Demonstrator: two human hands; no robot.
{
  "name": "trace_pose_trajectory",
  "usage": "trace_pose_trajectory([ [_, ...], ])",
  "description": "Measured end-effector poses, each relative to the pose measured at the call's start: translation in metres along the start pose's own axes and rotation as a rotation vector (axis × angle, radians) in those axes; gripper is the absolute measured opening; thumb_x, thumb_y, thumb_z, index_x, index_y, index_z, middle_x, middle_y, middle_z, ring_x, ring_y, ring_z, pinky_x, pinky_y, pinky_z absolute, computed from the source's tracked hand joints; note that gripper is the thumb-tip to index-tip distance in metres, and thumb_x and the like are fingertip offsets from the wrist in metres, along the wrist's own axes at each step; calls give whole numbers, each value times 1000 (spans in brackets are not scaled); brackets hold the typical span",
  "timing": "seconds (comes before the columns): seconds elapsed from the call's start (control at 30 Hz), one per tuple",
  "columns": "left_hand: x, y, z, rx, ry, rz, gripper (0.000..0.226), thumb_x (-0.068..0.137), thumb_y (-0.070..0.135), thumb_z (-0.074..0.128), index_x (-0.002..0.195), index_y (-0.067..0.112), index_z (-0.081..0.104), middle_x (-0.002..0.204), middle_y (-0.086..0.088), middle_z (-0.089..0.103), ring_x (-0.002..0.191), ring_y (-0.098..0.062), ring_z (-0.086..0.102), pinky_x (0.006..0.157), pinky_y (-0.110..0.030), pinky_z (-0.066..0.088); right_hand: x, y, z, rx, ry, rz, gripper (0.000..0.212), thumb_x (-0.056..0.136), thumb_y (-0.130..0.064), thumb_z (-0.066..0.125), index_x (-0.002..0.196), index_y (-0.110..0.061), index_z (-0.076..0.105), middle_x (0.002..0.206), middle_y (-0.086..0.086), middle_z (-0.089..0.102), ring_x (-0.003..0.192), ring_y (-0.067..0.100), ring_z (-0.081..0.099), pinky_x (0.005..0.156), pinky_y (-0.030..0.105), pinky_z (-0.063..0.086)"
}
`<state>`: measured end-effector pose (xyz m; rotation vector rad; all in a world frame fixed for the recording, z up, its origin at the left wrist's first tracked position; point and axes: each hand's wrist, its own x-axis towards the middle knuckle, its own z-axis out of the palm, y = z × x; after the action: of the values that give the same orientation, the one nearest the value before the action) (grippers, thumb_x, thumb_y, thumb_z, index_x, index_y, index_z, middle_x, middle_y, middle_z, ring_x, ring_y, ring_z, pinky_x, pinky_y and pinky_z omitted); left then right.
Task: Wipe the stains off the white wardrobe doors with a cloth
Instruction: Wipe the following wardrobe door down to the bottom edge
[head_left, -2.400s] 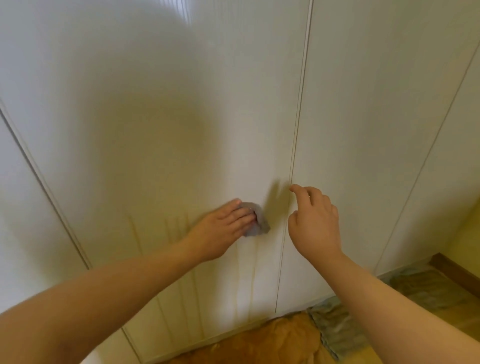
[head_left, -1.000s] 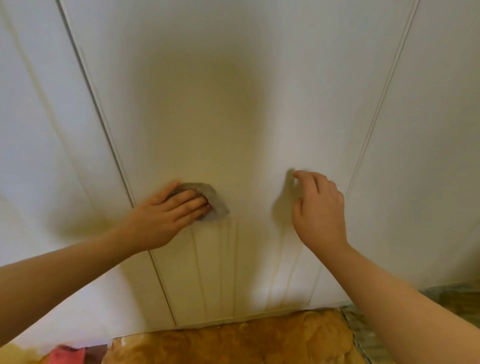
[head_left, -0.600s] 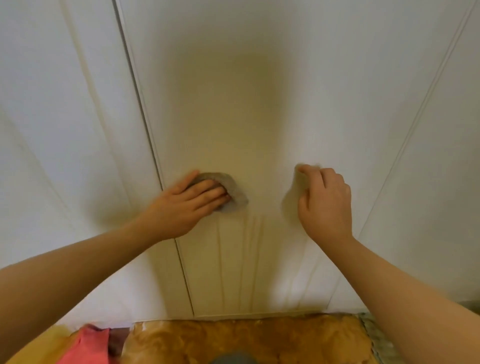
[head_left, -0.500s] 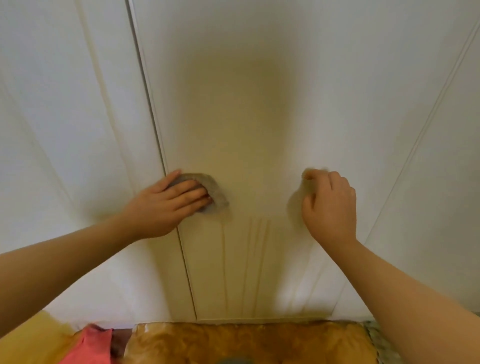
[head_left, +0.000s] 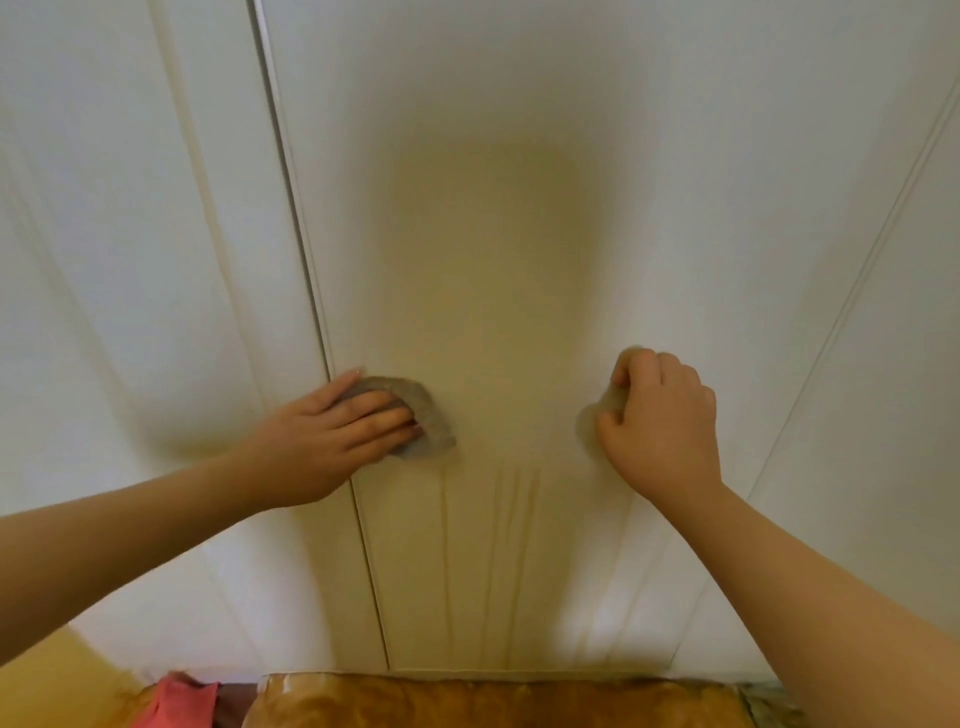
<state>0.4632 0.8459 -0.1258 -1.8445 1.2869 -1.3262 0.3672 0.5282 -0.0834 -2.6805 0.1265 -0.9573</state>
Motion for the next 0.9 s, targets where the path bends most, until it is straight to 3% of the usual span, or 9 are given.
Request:
trace_pose_trajectory([
  [0.1, 59, 19, 6, 12, 53, -17, 44, 99, 12, 25, 142, 10, 35, 140, -9, 50, 138, -28, 28, 116, -44, 12, 1, -2, -1, 14, -15, 3, 19, 74, -8, 50, 88, -16, 40, 84, -1, 40, 79, 19, 34, 69, 27, 17],
  [0.17, 104, 47, 10, 9, 75, -13, 41, 99, 11, 23, 136, 10, 41, 130, -5, 59, 128, -25, 39, 114, -44, 15, 2, 0, -1, 20, -23, -11, 19, 74, -9, 52, 89, -15, 42, 84, -1, 40, 79, 19, 34, 69, 27, 18],
  [0.3, 94, 53, 7, -40, 15, 6, 43, 99, 10, 19, 138, 9, 38, 133, -5, 57, 128, -26, 38, 115, -44, 13, -1, 7, -7, 61, -94, -63, 30, 75, -11, 54, 105, -14, 51, 94, -3, 43, 87, 17, 36, 74, 24, 19],
  [0.43, 8, 26, 7, 42, -54, 70, 56, 98, 13, 25, 151, 7, 9, 159, -12, 5, 146, -28, 4, 118, -46, 6, -14, 25, -15, 95, -107, -122, 44, 77, -15, 49, 120, -14, 52, 113, 2, 53, 105, 21, 47, 84, 24, 21],
  [0.5, 21, 33, 11, 63, -16, 36, 57, 94, 14, 31, 150, 7, 19, 157, -12, 17, 146, -29, 6, 118, -46, 8, -22, 35, -17, 90, -48, -76, 46, 76, -11, 52, 122, -12, 54, 118, 5, 54, 106, 26, 49, 84, 26, 22],
  [0.6, 95, 88, 24, 15, 11, 50, 43, 96, 10, 25, 136, 9, 41, 133, -6, 57, 130, -27, 36, 115, -45, 13, -40, 52, -16, 68, 64, -3, 49, 68, -11, 50, 117, -9, 57, 116, 11, 57, 98, 32, 54, 81, 36, 33],
  [0.67, 121, 114, 28, 2, 10, 61, 44, 99, 10, 17, 136, 8, 39, 134, -5, 56, 126, -25, 39, 117, -44, 10, -50, 62, -15, 50, 84, 33, 52, 65, -12, 49, 117, -8, 57, 118, 13, 56, 100, 35, 54, 83, 41, 37],
  [0.8, 35, 84, 25, -1, -21, 8, 51, 99, 9, 24, 149, 5, 19, 156, -15, 19, 138, -31, 26, 116, -45, 12, -57, 74, -16, 40, 71, 58, 54, 67, -14, 48, 120, -7, 55, 122, 12, 54, 108, 35, 50, 89, 44, 36],
  [0.9, -20, 48, 12, -25, -57, 10, 55, 98, 6, 28, 151, 4, 14, 149, -16, 35, 127, -33, 39, 115, -47, 13, -60, 68, -7, 59, 67, 41, 54, 68, -14, 48, 121, -8, 54, 123, 12, 54, 108, 34, 50, 89, 44, 36],
])
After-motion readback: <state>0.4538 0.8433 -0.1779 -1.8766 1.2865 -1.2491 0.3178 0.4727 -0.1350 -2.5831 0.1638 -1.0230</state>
